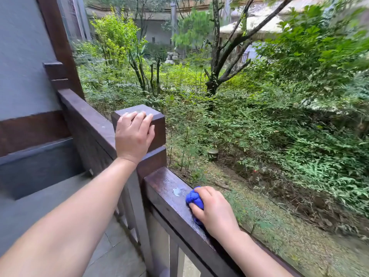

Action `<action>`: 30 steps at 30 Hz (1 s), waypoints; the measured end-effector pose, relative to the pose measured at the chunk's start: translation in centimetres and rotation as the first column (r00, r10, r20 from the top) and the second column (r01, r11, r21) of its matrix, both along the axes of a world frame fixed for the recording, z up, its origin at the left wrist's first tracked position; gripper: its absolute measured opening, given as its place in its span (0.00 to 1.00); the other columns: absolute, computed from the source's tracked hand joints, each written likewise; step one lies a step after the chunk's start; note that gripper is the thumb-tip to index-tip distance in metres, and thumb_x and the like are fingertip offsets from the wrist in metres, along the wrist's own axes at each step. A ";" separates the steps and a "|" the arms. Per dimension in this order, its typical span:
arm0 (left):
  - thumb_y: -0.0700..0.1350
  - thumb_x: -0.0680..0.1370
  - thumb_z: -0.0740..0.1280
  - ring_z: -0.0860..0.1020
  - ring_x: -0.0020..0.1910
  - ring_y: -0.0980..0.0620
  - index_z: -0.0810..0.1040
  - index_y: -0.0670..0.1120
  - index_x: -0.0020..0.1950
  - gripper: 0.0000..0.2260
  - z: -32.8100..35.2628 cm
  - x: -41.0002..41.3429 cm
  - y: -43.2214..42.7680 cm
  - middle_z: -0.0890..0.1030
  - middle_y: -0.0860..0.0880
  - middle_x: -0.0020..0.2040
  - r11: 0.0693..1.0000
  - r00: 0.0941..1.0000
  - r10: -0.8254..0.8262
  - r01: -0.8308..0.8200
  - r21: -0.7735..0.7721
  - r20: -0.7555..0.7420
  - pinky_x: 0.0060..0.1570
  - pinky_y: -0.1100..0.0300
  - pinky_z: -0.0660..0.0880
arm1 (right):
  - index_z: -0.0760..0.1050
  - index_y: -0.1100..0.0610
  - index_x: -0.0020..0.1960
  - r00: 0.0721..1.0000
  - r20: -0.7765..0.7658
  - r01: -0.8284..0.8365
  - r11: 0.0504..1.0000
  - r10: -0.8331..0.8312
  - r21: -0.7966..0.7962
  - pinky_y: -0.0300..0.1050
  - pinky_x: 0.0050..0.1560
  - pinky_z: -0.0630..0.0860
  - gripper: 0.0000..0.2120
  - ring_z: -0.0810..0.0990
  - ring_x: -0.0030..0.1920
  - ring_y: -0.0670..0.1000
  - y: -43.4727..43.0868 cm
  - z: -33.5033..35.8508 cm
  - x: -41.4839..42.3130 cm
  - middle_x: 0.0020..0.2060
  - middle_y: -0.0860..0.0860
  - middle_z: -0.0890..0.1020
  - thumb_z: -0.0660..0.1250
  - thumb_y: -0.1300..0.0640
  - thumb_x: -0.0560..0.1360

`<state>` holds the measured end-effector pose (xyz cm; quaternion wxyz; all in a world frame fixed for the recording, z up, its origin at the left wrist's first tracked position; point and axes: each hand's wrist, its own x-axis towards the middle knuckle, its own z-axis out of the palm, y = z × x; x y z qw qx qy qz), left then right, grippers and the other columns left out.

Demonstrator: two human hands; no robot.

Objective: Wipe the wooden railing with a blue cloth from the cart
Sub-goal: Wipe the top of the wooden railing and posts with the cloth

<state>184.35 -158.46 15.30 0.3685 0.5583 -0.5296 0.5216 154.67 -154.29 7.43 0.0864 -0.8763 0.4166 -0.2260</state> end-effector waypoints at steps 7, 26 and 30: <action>0.45 0.79 0.67 0.79 0.54 0.41 0.82 0.45 0.60 0.11 -0.1 0.1 -0.4 0.84 0.46 0.56 0.998 1.000 0.009 -0.008 -0.059 0.013 0.59 0.45 0.76 | 0.75 0.54 0.58 0.986 -0.039 -0.162 0.985 0.160 -0.059 0.44 0.56 0.75 0.20 0.77 0.56 0.55 1.5 -1.0 1.0 0.57 0.52 0.78 0.65 0.44 0.70; 0.45 0.79 0.67 0.80 0.52 0.40 0.83 0.45 0.59 0.11 0.1 -0.5 0.1 0.84 0.45 0.56 0.998 1.000 0.013 -0.012 -0.062 0.006 0.58 0.45 0.77 | 0.70 0.55 0.60 0.999 -0.004 0.042 0.999 -0.042 0.024 0.47 0.60 0.66 0.18 0.70 0.59 0.57 -2.3 0.2 7.9 0.60 0.53 0.74 0.61 0.45 0.76; 0.44 0.79 0.67 0.80 0.53 0.40 0.83 0.45 0.59 0.11 0.0 -0.3 0.0 0.84 0.45 0.56 0.998 1.000 0.013 -0.012 -0.069 0.006 0.59 0.46 0.76 | 0.70 0.54 0.62 0.980 -0.011 -0.198 0.980 0.198 -0.011 0.48 0.63 0.68 0.20 0.71 0.61 0.57 -0.6 -1.1 6.5 0.60 0.52 0.74 0.62 0.45 0.75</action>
